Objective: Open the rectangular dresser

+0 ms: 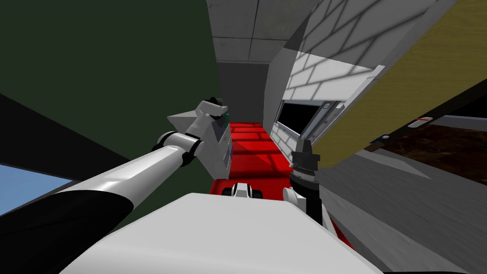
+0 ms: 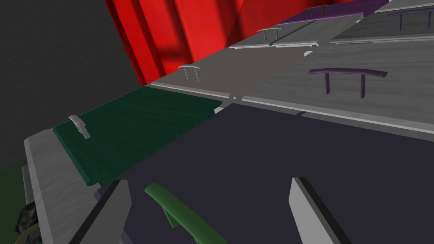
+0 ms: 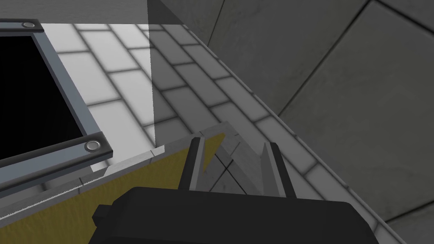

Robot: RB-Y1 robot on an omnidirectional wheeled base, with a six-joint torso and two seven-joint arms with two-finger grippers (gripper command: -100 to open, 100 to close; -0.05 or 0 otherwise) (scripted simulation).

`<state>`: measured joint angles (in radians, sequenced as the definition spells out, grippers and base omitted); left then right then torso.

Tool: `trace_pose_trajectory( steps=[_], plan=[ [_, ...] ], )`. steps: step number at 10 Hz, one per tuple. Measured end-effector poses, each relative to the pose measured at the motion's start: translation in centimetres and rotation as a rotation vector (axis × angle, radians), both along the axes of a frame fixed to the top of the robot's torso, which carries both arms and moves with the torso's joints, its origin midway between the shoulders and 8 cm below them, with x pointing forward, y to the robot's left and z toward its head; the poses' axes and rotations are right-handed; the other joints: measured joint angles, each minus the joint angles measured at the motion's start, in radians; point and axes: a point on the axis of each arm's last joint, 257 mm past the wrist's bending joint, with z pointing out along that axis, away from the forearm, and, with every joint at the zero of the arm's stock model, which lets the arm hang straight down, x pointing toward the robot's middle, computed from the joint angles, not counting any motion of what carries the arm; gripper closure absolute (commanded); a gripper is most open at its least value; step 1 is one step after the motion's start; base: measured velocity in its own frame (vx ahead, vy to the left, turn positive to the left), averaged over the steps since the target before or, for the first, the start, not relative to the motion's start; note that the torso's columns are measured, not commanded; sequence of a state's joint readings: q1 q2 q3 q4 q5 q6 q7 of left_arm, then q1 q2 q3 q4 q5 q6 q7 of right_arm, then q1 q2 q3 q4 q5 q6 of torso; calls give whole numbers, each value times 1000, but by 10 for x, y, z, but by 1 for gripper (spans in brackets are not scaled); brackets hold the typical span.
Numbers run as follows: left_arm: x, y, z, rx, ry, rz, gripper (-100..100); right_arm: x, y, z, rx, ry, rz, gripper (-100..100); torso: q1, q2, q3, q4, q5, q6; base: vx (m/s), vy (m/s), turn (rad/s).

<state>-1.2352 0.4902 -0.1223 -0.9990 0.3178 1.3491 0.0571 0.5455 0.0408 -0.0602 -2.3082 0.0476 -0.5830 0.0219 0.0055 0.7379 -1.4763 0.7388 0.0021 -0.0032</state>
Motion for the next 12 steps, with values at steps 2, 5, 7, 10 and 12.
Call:
trace_pose_trajectory(
  steps=[2,5,7,10,12],
  plan=[
    [1,1,-6,4,-1,1,100,0,0,0,0,0,0,0,-4,-2,-1,-2,-2,3,22,-5,-4],
    [0,0,-2,5,-3,5,100,0,0,0,0,0,0,0,-14,2,2,0,-5,4,-3,-172,-26],
    [-1,-2,1,6,-5,9,100,0,0,0,0,0,0,0,-6,-1,0,-1,-2,3,18,-142,-18],
    [-4,-1,11,4,-2,10,-100,0,0,0,0,0,0,0,7,0,0,-1,2,2,9,124,44],
    [-7,2,19,4,4,12,-100,0,0,0,0,0,0,0,-5,0,1,-1,-2,3,11,164,43]
  ],
)
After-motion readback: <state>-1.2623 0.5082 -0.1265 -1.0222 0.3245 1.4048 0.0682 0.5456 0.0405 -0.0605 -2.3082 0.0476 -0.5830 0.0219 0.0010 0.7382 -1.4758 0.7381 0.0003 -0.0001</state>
